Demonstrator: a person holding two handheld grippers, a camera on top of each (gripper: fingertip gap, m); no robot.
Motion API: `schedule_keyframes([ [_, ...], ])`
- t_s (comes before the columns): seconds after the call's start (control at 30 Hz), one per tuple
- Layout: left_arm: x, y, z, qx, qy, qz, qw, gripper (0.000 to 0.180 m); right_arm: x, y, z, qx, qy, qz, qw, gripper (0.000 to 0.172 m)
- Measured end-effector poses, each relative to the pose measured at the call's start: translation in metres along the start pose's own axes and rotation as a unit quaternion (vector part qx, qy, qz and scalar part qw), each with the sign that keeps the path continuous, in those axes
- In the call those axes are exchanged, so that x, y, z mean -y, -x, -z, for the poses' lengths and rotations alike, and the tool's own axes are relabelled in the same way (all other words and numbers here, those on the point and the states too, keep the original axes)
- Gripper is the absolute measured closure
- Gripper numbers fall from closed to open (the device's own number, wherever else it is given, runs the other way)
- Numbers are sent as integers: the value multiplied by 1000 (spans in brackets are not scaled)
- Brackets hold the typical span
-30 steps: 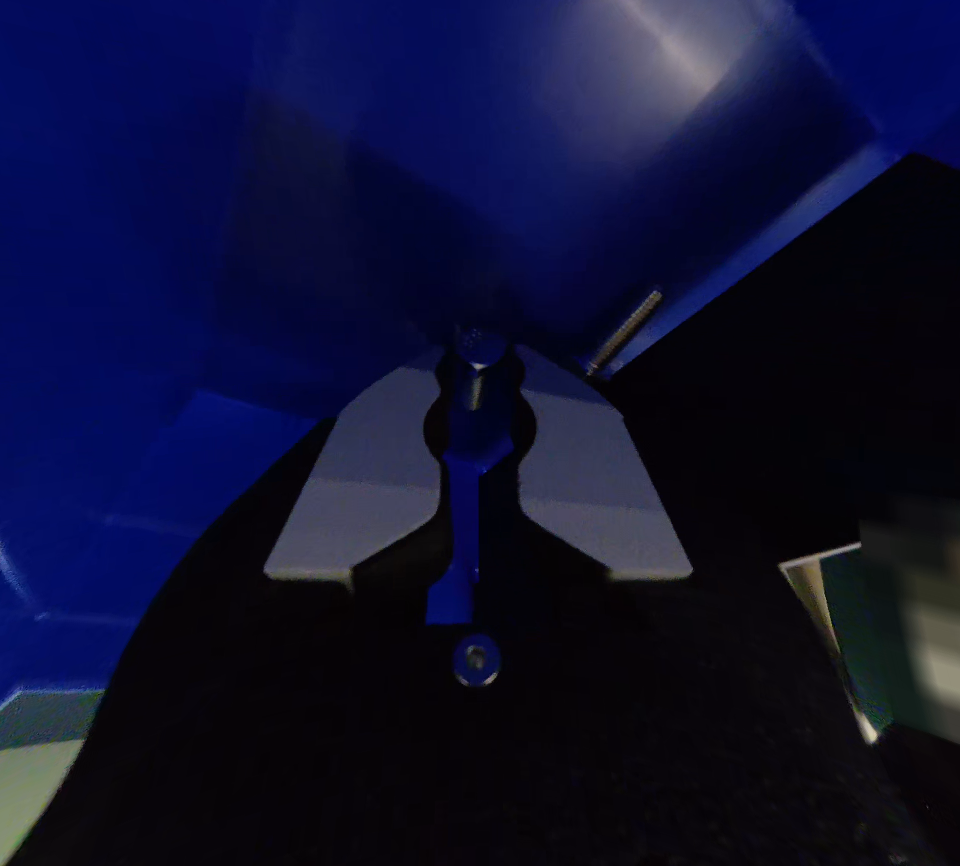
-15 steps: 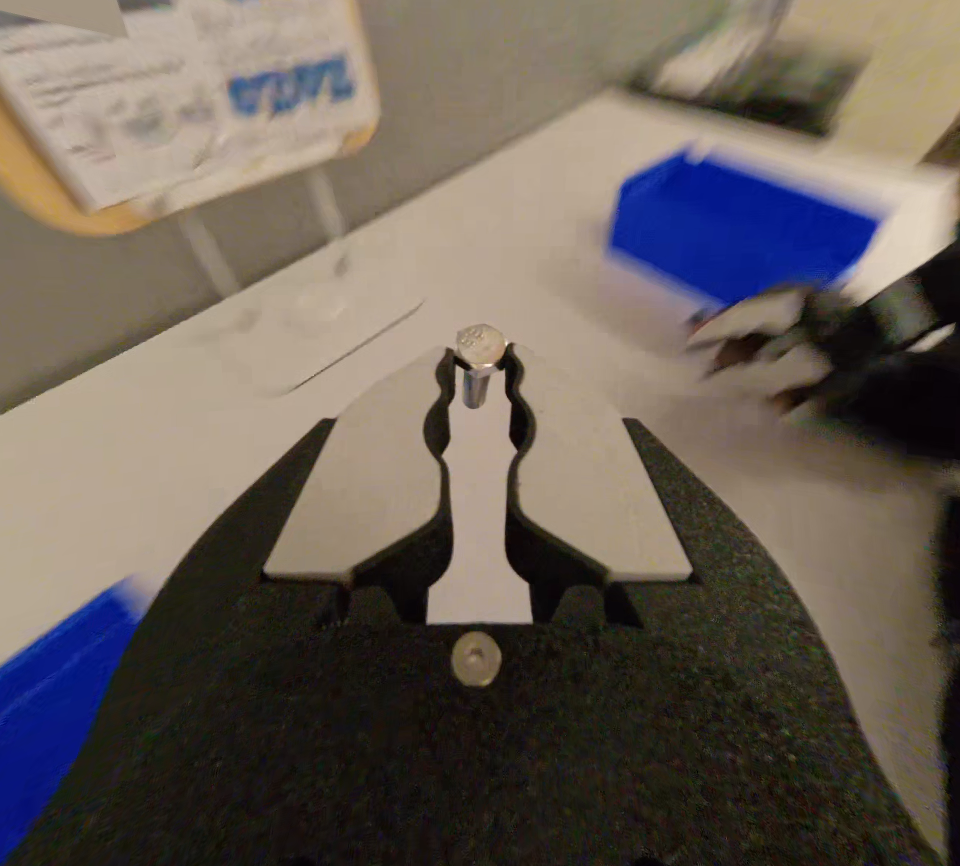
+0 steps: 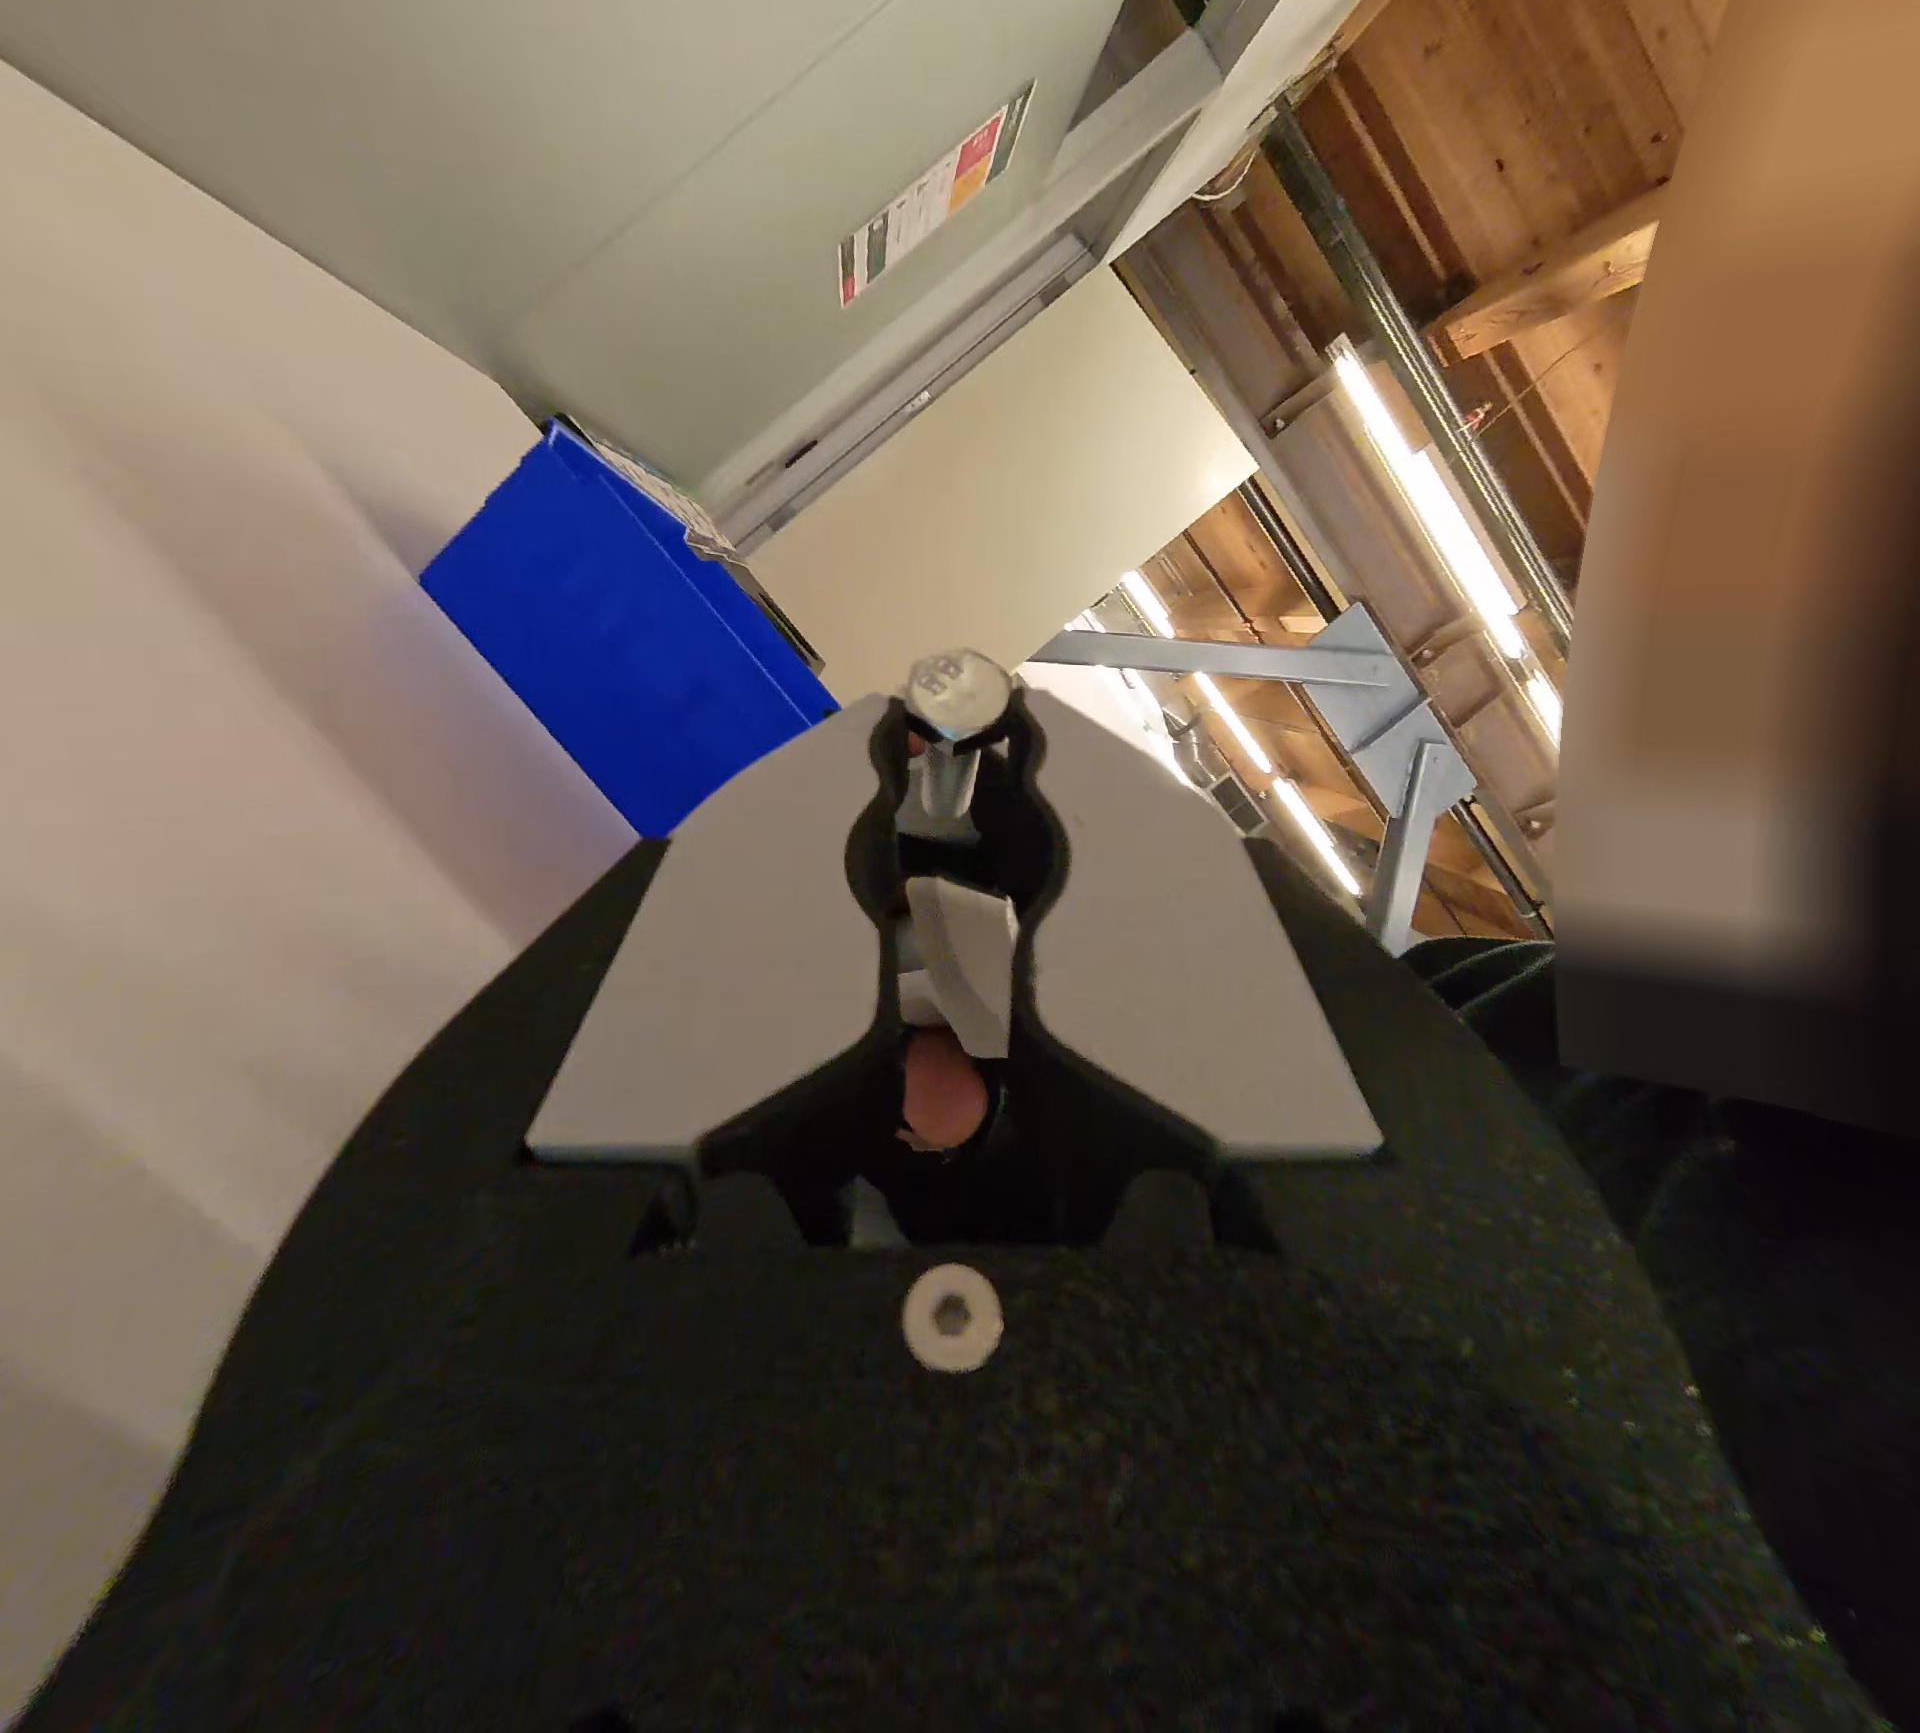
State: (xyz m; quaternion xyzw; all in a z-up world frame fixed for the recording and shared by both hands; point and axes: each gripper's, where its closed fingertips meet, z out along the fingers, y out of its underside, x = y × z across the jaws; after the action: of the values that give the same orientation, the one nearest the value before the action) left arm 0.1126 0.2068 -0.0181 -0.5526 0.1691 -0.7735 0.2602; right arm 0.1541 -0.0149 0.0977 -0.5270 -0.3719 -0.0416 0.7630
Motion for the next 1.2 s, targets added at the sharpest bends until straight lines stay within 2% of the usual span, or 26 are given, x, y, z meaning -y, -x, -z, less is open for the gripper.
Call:
schedule_keyframes([
  [0.1,-7,0,-2,-4,12,8,1000,163,1,3,0,4,-2,7,1000,147],
  [0.17,-11,0,-1,-7,17,12,1000,163,1,5,0,11,-6,6,1000,161],
  [0.3,-16,2,5,-7,38,7,999,163,0,10,2,56,-5,-16,998,162],
  [0.37,-23,5,12,8,87,-35,996,157,-2,17,3,113,0,-56,992,163],
  [0.43,-23,9,25,38,127,-124,983,150,-5,28,7,182,11,-111,977,163],
  [0.5,-22,14,41,72,165,-230,956,146,-5,35,11,230,19,-150,961,163],
  [0.6,-30,20,59,107,248,-348,898,145,-10,50,16,284,49,-158,944,163],
  [0.73,-41,26,71,137,333,-495,791,151,-23,70,21,327,105,-133,930,162],
  [0.83,-51,35,77,148,390,-546,726,152,-26,79,24,349,133,-145,916,163],
  [0.93,-61,42,82,145,435,-557,693,151,-28,86,28,366,150,-145,907,163],
  [1.07,-73,49,86,139,470,-549,677,152,-32,93,31,378,166,-136,900,162],
  [1.2,-77,59,90,155,490,-564,646,152,-35,93,29,377,193,-179,888,162],
])
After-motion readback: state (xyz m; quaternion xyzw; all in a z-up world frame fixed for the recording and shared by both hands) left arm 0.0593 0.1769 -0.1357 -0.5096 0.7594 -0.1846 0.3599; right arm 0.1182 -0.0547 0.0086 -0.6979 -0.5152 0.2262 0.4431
